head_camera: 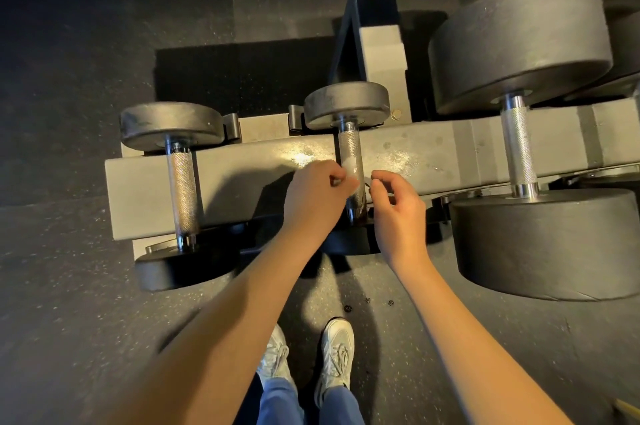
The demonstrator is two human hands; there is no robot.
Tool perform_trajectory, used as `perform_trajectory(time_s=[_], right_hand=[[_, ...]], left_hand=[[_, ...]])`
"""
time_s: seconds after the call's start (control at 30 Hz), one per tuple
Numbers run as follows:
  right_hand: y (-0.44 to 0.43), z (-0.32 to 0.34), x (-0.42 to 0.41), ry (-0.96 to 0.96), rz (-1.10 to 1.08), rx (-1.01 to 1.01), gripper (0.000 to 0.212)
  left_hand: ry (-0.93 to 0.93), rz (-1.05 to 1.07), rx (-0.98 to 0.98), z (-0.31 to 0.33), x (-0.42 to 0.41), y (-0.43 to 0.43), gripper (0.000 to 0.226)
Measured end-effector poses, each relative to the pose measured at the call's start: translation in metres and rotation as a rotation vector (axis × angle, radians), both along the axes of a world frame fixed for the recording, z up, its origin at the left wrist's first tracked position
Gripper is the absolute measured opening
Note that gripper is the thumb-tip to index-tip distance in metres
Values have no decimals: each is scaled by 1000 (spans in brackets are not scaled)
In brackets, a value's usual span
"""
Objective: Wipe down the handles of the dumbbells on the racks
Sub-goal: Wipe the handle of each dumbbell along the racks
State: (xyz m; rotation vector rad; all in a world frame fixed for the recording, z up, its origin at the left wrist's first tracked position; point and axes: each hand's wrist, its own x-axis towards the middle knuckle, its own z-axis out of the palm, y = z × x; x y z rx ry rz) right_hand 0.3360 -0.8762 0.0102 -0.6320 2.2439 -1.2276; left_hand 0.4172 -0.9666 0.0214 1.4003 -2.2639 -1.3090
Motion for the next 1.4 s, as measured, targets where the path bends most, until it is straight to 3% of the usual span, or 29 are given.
perform_trajectory(time_s=[0.1,0.2,0.37,0.43,0.53,0.6,0.7,0.77,0.87,1.03,1.13,1.4], right_hand=[[-1,2,1,49,43,17,21],[-1,5,2,85,90,-15,21],[-4,22,4,-262,-8,-223,21],[-5,30,-3,-323,6,-273,22],[-8,41,-14,-336,72,-221,22],[-15,39,-22,-269,60,-136,19],[-36,26,-35,-41,6,1,22],[-50,18,-38,52,46,47,27],[-58,10,-37,96,85,66,26],[-27,9,-31,277,303,85,12],[-18,13,-32,265,390,152,9],[-60,11,-32,235,122,79,19]], left_hand=[[-45,-85,53,1,10,5,15],[27,-40,103,6,11,6,15],[175,55,152,23,-1,9,19],[236,88,182,29,-4,6,23],[304,90,241,34,-4,-3,11],[296,60,149,38,-5,-11,22],[190,30,-256,39,-8,-26,36],[111,-27,-388,36,-11,-34,42],[28,-96,-392,29,-10,-38,44],[48,-93,-342,29,-8,-41,43],[45,-84,-333,31,-9,-41,42],[82,-110,-357,30,-6,-44,41]])
